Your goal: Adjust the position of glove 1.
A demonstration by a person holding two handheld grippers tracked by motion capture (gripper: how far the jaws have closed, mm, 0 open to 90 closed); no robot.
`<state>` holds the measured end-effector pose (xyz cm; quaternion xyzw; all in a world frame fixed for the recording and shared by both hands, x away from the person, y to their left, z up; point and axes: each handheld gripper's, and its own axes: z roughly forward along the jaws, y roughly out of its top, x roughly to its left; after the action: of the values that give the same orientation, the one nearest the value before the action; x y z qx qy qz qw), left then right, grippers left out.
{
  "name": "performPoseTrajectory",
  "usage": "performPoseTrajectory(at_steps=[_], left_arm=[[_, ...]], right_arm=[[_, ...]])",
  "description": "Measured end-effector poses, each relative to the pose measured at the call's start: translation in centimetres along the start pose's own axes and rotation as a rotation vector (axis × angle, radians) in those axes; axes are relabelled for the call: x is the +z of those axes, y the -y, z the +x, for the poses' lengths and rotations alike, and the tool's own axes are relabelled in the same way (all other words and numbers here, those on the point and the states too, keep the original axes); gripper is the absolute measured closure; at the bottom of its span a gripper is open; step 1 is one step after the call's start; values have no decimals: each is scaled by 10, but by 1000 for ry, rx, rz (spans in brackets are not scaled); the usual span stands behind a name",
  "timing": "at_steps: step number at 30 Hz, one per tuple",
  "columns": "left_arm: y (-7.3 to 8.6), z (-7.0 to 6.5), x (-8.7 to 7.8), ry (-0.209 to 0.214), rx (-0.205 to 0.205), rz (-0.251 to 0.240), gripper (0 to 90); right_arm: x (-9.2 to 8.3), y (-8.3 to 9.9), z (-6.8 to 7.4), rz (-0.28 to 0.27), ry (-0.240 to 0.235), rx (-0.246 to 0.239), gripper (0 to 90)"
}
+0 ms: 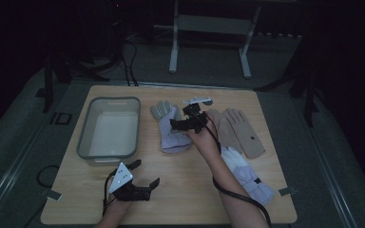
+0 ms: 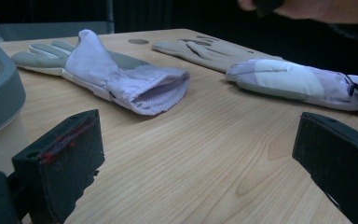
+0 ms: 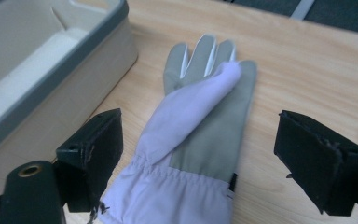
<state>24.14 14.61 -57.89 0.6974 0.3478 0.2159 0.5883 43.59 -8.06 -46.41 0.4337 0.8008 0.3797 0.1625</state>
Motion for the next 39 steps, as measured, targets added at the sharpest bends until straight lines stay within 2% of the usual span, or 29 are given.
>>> performPoseTrajectory(at_steps=[5, 9, 16, 20, 22, 24, 29, 33, 39], left_arm=[[0, 0, 0, -1, 0, 3, 21], [0, 0, 0, 0, -3, 2, 21], [0, 0, 0, -4, -7, 2, 21], [0, 0, 0, -5, -7, 3, 21], [0, 0, 0, -4, -5, 2, 21], [0, 1, 0, -3, -8, 3, 21], [0, 0, 0, -5, -6, 3, 21], [0, 0, 0, -5, -5, 2, 21], [0, 0, 1, -6, -4, 4, 21]], right_arm=[[27, 3, 2, 55, 25, -30, 176], [43, 3, 1, 78, 37, -22, 194], [66, 6, -3, 111, 32, 32, 228], [77, 7, -4, 127, 30, 56, 310], [82, 9, -5, 132, 54, 59, 327], [87, 10, -7, 136, 57, 75, 343], [98, 16, -6, 167, 62, 73, 390], [98, 20, -10, 148, 35, 117, 485], [95, 21, -10, 145, 5, 118, 679]])
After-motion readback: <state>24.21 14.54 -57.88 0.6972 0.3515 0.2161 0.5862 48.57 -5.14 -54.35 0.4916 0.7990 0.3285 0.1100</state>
